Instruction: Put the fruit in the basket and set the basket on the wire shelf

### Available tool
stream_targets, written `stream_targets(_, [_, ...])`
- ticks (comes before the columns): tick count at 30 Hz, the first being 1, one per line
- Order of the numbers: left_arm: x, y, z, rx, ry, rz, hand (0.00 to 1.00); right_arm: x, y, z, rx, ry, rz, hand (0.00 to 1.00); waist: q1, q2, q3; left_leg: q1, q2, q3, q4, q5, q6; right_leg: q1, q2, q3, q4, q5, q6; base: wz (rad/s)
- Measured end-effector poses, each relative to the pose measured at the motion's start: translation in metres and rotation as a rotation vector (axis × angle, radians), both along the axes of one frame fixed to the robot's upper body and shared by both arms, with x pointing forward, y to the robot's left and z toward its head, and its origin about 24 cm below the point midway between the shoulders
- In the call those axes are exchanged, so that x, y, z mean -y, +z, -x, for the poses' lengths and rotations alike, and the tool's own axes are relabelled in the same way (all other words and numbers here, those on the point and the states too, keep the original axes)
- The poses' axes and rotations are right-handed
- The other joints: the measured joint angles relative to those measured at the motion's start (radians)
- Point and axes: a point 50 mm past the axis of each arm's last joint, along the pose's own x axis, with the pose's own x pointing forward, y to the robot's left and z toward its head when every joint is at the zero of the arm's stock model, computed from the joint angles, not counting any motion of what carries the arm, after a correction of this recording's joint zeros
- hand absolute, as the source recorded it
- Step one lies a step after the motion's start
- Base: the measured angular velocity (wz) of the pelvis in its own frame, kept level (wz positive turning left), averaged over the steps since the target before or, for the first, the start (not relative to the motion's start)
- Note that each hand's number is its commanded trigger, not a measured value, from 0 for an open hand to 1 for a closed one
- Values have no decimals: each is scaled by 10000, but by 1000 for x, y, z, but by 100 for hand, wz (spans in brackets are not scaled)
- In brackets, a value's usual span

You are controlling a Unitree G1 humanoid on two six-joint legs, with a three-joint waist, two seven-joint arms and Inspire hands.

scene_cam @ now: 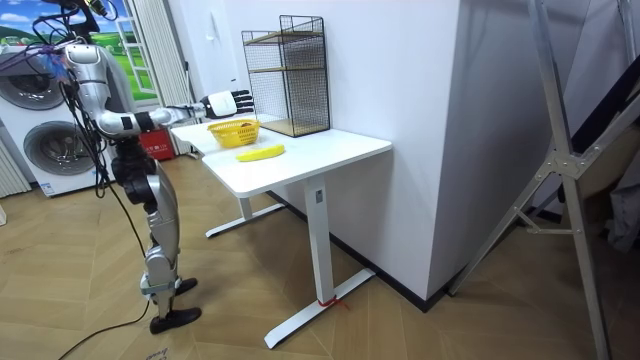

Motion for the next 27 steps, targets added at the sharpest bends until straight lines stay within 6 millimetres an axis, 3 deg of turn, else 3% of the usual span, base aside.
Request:
stream_targets(13, [0, 0, 1, -10, 26, -60, 0, 3, 2, 0, 91, -381, -542, 0, -16, -42, -47, 45, -4, -33, -36, 1, -1, -37, -3, -3, -14, 0, 0, 0])
stream_targets(17, [0, 0, 2, -23, 38, -87, 0, 10, 17, 0, 806, -1024, -1032, 0, -19, -55, -58, 65, -8, -73, -38, 1, -1, 7, -2, -34, -17, 0, 0, 0])
stream_targets(27, [-3, 1, 9, -41, 195, -372, 0, 45, 27, 2, 1623, -3543, -1019, 0, -200, -148, -62, 190, -12, -86, -34, 2, 0, 85, -5, -32, -13, 0, 0, 0])
